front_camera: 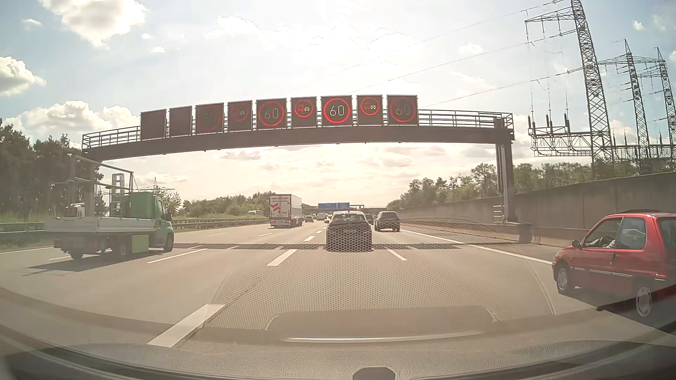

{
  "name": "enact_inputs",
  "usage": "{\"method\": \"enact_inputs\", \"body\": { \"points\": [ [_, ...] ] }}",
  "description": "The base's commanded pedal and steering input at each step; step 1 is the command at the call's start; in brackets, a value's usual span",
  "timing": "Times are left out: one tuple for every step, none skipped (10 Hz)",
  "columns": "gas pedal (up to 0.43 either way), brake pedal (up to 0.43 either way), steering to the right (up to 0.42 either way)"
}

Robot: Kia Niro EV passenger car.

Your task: Follow the waypoints while adhering to traffic rules and regulations

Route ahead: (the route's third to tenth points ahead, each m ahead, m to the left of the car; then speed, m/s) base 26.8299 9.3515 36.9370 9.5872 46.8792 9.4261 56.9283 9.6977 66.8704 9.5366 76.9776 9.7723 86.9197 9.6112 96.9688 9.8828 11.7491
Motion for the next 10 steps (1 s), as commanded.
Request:
{"method": "enact_inputs", "body": {
  "points": [
    [0.098, 0.000, -0.001],
    [0.098, 0.000, -0.001],
    [0.098, 0.000, -0.001],
    [0.098, 0.000, -0.001],
    [0.098, 0.000, -0.002],
    [0.098, 0.000, -0.003],
    [0.098, 0.000, -0.003],
    [0.098, 0.000, -0.003],
    [0.098, 0.000, -0.003],
    [0.098, 0.000, -0.004]
  ]
}}
